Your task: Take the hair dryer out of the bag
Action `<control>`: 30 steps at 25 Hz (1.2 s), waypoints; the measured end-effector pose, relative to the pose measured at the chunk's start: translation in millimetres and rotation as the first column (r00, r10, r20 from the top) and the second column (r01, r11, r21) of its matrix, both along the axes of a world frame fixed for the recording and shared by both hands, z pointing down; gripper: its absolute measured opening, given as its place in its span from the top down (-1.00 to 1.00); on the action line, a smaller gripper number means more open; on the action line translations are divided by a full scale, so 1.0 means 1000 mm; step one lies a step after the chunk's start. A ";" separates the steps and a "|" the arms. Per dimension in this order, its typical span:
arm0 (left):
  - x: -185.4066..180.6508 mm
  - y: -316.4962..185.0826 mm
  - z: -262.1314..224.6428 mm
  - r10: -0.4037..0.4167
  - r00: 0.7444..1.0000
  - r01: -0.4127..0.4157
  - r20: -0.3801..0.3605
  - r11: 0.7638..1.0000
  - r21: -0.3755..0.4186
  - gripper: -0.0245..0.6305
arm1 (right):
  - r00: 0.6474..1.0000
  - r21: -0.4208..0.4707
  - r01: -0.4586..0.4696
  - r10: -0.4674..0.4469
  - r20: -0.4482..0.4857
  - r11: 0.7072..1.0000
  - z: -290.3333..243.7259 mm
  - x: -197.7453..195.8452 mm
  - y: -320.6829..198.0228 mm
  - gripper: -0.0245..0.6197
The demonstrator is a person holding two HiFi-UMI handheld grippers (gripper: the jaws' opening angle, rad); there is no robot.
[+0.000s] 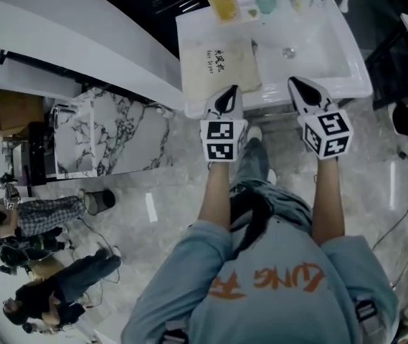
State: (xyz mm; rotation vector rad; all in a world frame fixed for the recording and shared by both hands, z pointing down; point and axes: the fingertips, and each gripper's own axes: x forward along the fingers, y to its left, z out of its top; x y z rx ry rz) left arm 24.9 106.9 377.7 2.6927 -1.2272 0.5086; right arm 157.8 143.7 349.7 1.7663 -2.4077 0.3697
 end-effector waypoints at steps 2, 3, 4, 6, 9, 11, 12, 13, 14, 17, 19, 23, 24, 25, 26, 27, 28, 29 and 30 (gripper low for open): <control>0.003 -0.011 0.004 0.007 1.000 -0.007 0.026 1.000 -0.005 0.92 | 1.000 -0.008 0.017 -0.017 -0.006 1.000 0.004 -0.004 -0.010 0.93; 0.004 -0.017 0.007 0.007 0.999 -0.007 0.039 1.000 -0.010 0.92 | 1.000 -0.013 0.026 -0.026 -0.009 1.000 0.006 -0.006 -0.015 0.93; 0.004 -0.023 0.011 0.007 0.999 -0.006 0.053 1.000 -0.019 0.92 | 0.999 -0.018 0.034 -0.034 -0.010 0.999 0.008 -0.008 -0.019 0.93; 0.005 -0.031 0.019 0.015 0.997 -0.012 0.082 0.999 -0.039 0.92 | 0.999 -0.029 0.040 -0.041 -0.005 0.999 0.014 -0.010 -0.028 0.93; 0.012 -0.044 0.030 0.049 0.990 -0.043 0.130 0.998 -0.049 0.92 | 1.000 -0.047 0.027 -0.026 0.012 0.999 0.024 -0.007 -0.046 0.93; 0.013 -0.055 0.038 0.059 0.985 -0.050 0.163 0.997 -0.055 0.92 | 0.999 -0.063 0.028 -0.026 0.024 0.998 0.033 -0.009 -0.059 0.93; 0.013 -0.061 0.042 0.062 0.982 -0.051 0.179 0.997 -0.061 0.92 | 0.999 -0.073 0.031 -0.028 0.030 0.997 0.038 -0.011 -0.065 0.93; 0.012 -0.066 0.046 0.065 0.978 -0.053 0.196 0.996 -0.065 0.92 | 0.999 -0.083 0.034 -0.031 0.037 0.996 0.043 -0.013 -0.071 0.93; 0.012 -0.072 0.049 0.067 0.975 -0.053 0.213 0.996 -0.068 0.92 | 0.999 -0.093 0.038 -0.034 0.043 0.995 0.047 -0.015 -0.077 0.93; 0.013 -0.090 0.056 0.083 0.960 -0.068 0.267 0.995 -0.067 0.90 | 0.997 -0.118 0.044 -0.038 0.060 0.992 0.057 -0.019 -0.094 0.93; 0.019 -0.101 0.061 0.120 0.946 -0.103 0.301 0.992 -0.072 0.77 | 0.997 -0.127 0.038 -0.030 0.069 0.991 0.063 -0.017 -0.106 0.93; 0.031 -0.113 0.078 0.201 0.911 -0.167 0.359 0.978 -0.124 0.58 | 0.996 -0.147 0.017 -0.004 0.088 0.989 0.074 -0.011 -0.123 0.93; 0.033 -0.117 0.082 0.220 0.903 -0.180 0.368 0.973 -0.142 0.56 | 0.996 -0.152 0.011 0.003 0.093 0.988 0.076 -0.009 -0.127 0.93; 0.036 -0.120 0.086 0.239 0.896 -0.193 0.374 0.969 -0.157 0.52 | 0.995 -0.157 0.005 0.010 0.097 0.988 0.077 -0.007 -0.131 0.92; 0.039 -0.123 0.089 0.256 0.890 -0.206 0.378 0.964 -0.168 0.41 | 0.995 -0.163 -0.002 0.019 0.102 0.987 0.079 -0.005 -0.134 0.93; 0.042 -0.125 0.092 0.272 0.883 -0.218 0.383 0.960 -0.179 0.29 | 0.994 -0.170 -0.010 0.028 0.106 0.985 0.082 -0.003 -0.137 0.93; 0.045 -0.128 0.096 0.287 0.873 -0.227 0.394 0.955 -0.192 0.27 | 0.993 -0.176 -0.017 0.037 0.109 0.984 0.085 0.000 -0.140 0.93; 0.047 -0.131 0.101 0.302 0.861 -0.236 0.409 0.950 -0.205 0.25 | 0.993 -0.180 -0.023 0.043 0.112 0.983 0.087 0.002 -0.143 0.93; 0.049 -0.133 0.106 0.315 0.849 -0.242 0.425 0.946 -0.217 0.25 | 0.992 -0.184 -0.027 0.049 0.113 0.983 0.090 0.004 -0.146 0.93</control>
